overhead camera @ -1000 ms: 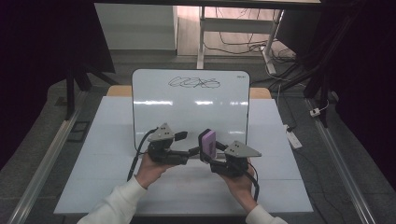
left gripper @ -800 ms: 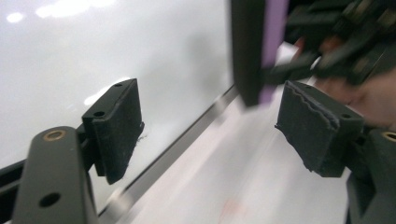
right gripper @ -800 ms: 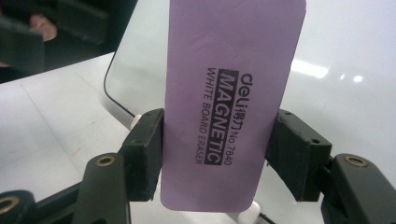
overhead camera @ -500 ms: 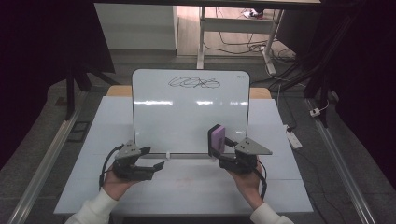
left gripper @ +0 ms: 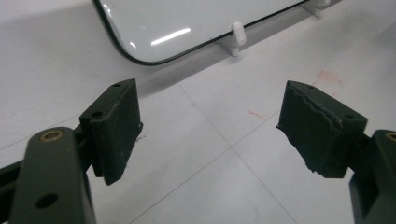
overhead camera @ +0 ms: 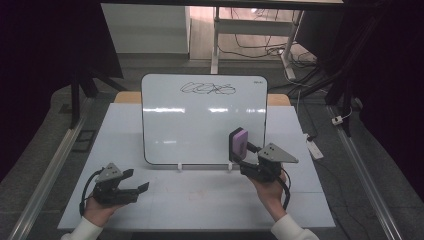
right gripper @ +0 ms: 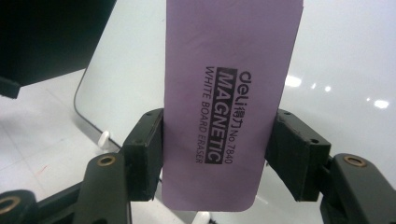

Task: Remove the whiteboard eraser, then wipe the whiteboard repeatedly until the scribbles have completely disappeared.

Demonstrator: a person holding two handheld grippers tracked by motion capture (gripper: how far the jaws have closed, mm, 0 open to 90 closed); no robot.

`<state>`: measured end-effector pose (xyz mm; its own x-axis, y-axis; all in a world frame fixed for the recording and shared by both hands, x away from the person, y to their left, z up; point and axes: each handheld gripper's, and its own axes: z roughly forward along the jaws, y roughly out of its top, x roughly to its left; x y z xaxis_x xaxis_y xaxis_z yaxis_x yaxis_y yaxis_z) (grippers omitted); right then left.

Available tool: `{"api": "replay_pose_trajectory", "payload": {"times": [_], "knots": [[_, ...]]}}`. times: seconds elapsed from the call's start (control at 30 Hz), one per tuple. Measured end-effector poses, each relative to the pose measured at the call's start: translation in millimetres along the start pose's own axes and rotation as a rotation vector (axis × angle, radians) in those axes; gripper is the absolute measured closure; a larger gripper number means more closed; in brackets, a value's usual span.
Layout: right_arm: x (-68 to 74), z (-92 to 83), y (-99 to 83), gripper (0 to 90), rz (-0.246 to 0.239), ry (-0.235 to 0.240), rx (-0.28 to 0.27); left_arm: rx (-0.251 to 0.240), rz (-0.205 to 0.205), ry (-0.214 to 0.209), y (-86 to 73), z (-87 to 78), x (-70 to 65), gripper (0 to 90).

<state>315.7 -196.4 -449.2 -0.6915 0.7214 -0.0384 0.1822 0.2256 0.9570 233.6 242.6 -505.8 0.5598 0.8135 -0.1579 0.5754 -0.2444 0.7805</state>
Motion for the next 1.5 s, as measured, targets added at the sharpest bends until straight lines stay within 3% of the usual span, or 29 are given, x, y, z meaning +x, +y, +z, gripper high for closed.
{"api": "replay_pose_trajectory", "payload": {"times": [0.17, 0.37, 0.53, 0.87, 1.17, 1.5], "knots": [[-5.0, -1.2, 8.0, 39.2, -0.008, -0.017, -0.021, 0.021, 0.012, -0.005, -0.7, 3.7, -0.9, 21.3], [-16.4, -6.1, 31.3, 39.3, -0.020, -0.068, -0.070, 0.028, 0.009, -0.001, -1.4, 4.7, -0.5, 20.8], [-29.4, -1.9, 53.7, 39.4, -0.016, -0.112, -0.103, 0.025, 0.007, 0.004, -1.9, 3.6, 0.3, 20.8], [-36.8, 15.2, 83.2, 39.4, -0.038, -0.170, -0.140, 0.031, 0.012, 0.000, -1.9, 5.5, -0.1, 20.5], [-43.1, 48.1, 104.6, 39.5, -0.100, -0.258, -0.087, 0.038, 0.007, -0.003, -3.1, 8.1, 2.3, 20.5], [-50.0, 84.1, 122.7, 39.6, -0.095, -0.290, -0.051, 0.035, 0.005, -0.007, -3.6, 6.4, 4.6, 20.5]]}}
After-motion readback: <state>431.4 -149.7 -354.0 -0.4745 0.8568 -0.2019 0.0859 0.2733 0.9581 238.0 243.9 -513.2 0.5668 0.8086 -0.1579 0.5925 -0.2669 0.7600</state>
